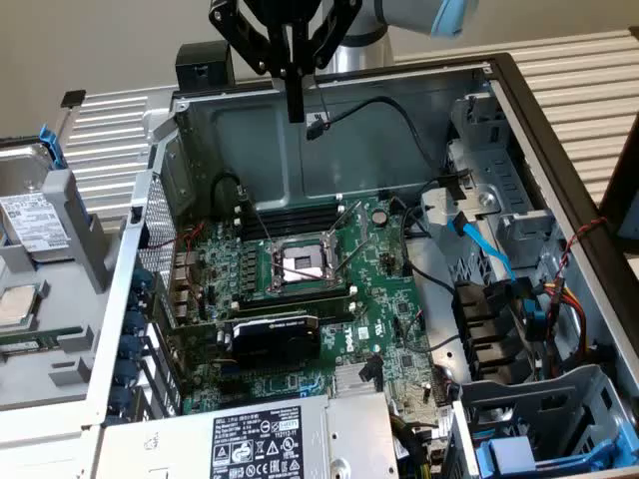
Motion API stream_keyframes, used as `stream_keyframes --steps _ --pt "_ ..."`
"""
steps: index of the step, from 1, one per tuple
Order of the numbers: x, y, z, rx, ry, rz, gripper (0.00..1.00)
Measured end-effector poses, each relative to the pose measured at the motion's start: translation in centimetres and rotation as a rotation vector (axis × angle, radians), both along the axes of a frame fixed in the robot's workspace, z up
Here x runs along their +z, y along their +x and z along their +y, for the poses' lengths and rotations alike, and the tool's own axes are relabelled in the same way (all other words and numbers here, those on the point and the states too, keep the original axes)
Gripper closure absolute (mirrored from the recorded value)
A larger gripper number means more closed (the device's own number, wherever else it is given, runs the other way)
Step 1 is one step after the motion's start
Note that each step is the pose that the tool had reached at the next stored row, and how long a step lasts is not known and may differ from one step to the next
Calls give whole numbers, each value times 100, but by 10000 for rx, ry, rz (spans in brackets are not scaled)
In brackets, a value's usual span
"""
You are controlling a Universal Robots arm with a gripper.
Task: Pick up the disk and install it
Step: 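Reach for the disk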
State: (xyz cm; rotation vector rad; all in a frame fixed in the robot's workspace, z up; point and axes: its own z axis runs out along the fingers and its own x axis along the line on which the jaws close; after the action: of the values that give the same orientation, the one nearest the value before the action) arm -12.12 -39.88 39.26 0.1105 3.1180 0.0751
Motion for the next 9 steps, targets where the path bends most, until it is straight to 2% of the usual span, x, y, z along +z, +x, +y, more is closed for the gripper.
stream_keyframes --steps 9 --pt "0 0 0 0 0 0 89"
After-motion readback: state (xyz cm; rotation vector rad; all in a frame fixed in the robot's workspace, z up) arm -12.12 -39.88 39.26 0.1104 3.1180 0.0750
